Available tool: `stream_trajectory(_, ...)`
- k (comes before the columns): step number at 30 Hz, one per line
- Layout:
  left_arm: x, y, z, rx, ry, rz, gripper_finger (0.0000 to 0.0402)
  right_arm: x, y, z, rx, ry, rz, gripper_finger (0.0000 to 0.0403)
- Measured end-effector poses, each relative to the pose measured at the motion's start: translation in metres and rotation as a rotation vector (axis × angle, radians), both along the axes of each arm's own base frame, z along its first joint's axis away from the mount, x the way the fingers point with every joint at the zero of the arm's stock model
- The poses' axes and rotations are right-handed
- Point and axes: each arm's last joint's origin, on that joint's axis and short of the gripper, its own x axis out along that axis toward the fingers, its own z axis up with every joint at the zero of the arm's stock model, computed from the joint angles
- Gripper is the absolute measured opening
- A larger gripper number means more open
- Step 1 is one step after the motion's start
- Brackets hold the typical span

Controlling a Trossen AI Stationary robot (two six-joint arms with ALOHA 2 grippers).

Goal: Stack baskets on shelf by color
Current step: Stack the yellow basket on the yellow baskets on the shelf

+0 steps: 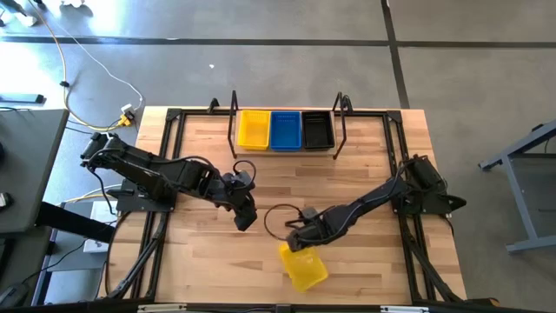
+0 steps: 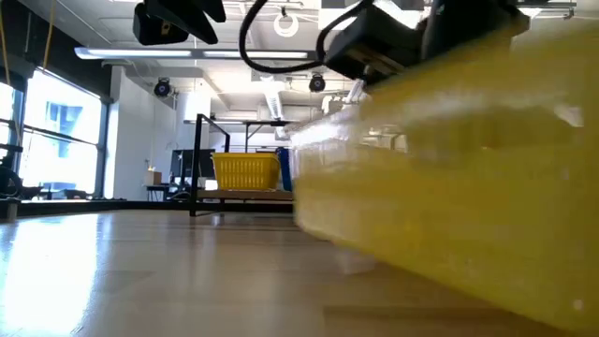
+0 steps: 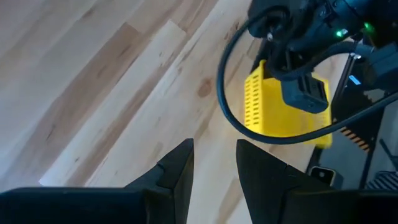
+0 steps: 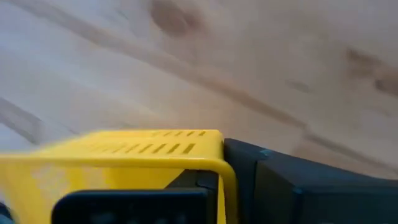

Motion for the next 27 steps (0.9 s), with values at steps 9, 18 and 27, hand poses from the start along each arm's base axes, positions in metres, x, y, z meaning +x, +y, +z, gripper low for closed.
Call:
stream_trajectory(9, 0.001, -0.004, 0.001, 0.041, -0.006, -0.146, 0.0112, 0.021, -0.022, 0.036, -0.088, -0.109, -0.054, 0.0001)
stream_trajectory(18, -0.002, -0.018, 0.001, 0.152, -0.011, -0.335, 0.0112, 0.043, -0.066, 0.077, -0.191, -0.140, -0.124, 0.0000)
stream_trajectory(27, -0.006, -0.033, 0.001, 0.362, -0.012, -0.496, 0.0112, 0.057, -0.111, 0.109, -0.260, -0.190, -0.157, 0.0000)
